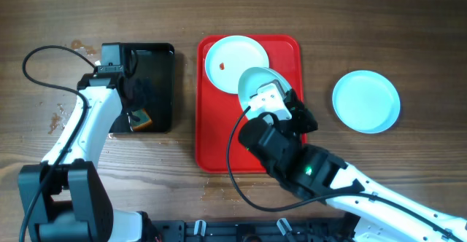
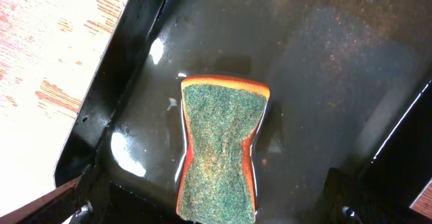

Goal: Clean dirty plates on tray and stack at the side
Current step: 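Place the plate onto the plate at the right side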

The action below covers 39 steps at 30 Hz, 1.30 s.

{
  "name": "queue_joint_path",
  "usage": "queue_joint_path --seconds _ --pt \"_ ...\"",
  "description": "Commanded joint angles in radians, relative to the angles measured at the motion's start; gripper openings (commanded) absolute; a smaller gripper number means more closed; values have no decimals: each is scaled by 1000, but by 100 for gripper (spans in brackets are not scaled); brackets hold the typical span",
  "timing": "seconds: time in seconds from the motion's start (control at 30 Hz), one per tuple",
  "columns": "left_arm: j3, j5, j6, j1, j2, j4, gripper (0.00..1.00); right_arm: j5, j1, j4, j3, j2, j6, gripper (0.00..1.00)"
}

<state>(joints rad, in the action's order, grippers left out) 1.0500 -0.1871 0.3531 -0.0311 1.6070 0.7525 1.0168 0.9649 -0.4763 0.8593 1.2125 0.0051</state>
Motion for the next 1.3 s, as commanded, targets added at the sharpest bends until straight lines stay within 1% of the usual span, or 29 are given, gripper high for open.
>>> queue_joint_path --seconds 0.0,0.03,0.1,0.17,0.23,0.33,0.4,0.47,0.53,0.57,0.6,0.63,0.67,0.7,0.73,0.77,0.83,0.87,0.9,0.97,1.0,1.07,1.1,1.13,1.17,1.2,1.27 --pt "-3 -13 -2 -4 3 0 100 -137 -88 -72 14 -1 245 4" --pt "-3 -12 -2 -4 3 0 100 -178 -151 -93 14 -6 278 4" --pt "-3 -12 -2 -4 3 0 100 -323 -287 -117 14 -27 340 4" --pt "-3 -12 -2 -4 3 0 100 -529 -484 -125 14 -52 396 4" --pt "-3 -12 -2 -4 3 0 100 -723 -704 -125 14 -55 424 4" --pt "-3 -12 -2 -4 3 0 100 -916 -1003 -125 14 -49 425 4" --pt "-3 -12 -2 -4 3 0 100 -949 -1168 -126 14 -36 425 4" --pt "-3 -12 -2 -4 3 0 100 -952 -1294 -146 14 -9 425 4" --pt "-3 -12 -2 -4 3 0 100 -951 -1372 -169 14 45 423 4" --pt "-3 -12 -2 -4 3 0 100 -949 -1389 -169 14 76 420 4" --pt "-3 -12 -2 -4 3 0 100 -947 -1398 -169 14 114 421 4" --pt "-3 -12 -2 -4 3 0 100 -947 -1401 -168 14 162 421 13" --pt "-3 -12 -2 -4 3 0 100 -956 -1401 -164 14 197 421 33" --pt "-3 -12 -2 -4 3 0 100 -977 -1401 -161 14 212 414 40" --pt "-3 -12 -2 -4 3 0 100 -1045 -1401 -150 14 217 410 40" --pt "-3 -12 -2 -4 3 0 100 -1137 -1401 -129 14 207 368 42" --pt "-3 -13 -2 -4 3 0 100 -1421 -1381 -80 14 152 247 45" --pt "-3 -12 -2 -4 3 0 100 -1518 -1345 -72 14 111 193 47" --pt "-3 -12 -2 -4 3 0 100 -1531 -1279 -78 14 66 166 47" --pt "-3 -12 -2 -4 3 0 100 -1510 -1054 -84 14 23 152 40" --pt "-3 -13 -2 -4 3 0 100 -1461 -935 -79 14 27 153 37" --pt "-3 -12 -2 -4 3 0 100 -1289 -709 -34 30 65 152 37" --pt "-3 -12 -2 -4 3 0 100 -1238 -655 -18 47 89 152 37" --pt "-3 -12 -2 -4 3 0 100 -1162 -597 9 96 149 151 37" --pt "-3 -12 -2 -4 3 0 100 -1139 -582 20 154 211 141 37" --pt "-3 -12 -2 -4 3 0 100 -1140 -583 23 200 261 135 40" --pt "-3 -12 -2 -4 3 0 100 -1140 -597 10 358 448 121 43"
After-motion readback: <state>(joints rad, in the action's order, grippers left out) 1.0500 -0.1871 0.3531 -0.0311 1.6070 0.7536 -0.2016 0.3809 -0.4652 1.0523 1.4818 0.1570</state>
